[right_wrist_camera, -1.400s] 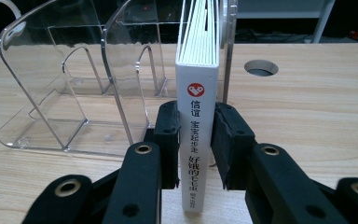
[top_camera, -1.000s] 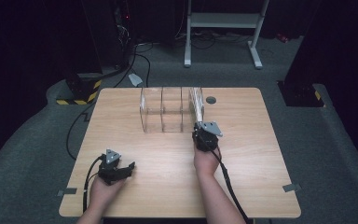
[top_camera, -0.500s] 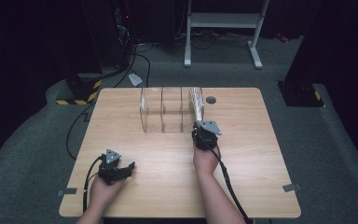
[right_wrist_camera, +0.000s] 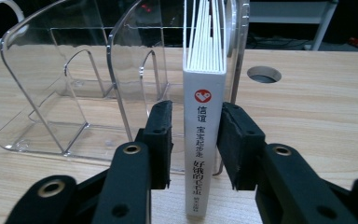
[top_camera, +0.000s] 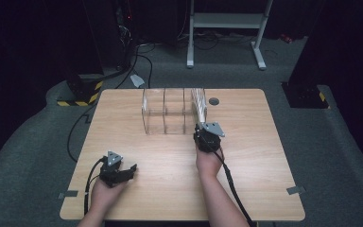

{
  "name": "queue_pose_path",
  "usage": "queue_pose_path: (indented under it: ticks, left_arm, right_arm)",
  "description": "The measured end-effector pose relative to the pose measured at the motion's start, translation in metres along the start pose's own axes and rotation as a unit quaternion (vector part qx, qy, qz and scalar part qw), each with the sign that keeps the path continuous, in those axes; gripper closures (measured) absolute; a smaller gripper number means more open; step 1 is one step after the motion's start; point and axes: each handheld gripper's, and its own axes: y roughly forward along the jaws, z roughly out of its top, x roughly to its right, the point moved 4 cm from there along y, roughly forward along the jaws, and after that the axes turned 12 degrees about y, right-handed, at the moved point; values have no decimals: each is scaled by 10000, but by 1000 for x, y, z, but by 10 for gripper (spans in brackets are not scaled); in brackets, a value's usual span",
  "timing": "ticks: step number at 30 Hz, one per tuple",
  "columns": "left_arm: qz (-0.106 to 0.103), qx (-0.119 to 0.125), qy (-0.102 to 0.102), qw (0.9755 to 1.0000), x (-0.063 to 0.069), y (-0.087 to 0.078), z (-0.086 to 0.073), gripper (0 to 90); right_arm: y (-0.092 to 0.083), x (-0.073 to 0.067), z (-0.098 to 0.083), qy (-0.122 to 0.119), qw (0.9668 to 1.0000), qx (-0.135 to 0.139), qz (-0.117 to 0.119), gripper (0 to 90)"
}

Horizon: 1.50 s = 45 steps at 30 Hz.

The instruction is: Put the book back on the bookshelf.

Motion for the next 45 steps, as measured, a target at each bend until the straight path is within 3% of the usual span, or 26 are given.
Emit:
queue_pose_path:
  ticks: [24, 38, 45]
  left_arm:
    - [2, -1, 7, 10000, 0, 0, 0, 268]
    - [2, -1, 8, 10000, 0, 0, 0, 267]
    - [3, -1, 8, 10000, 0, 0, 0, 267]
  right_arm:
    - [-13, 2, 6, -108, 9995, -62, 292, 434]
    - [-26, 6, 6, -228, 9972, -131, 703, 315]
    - [-32, 21, 2, -275, 9946, -294, 959, 259]
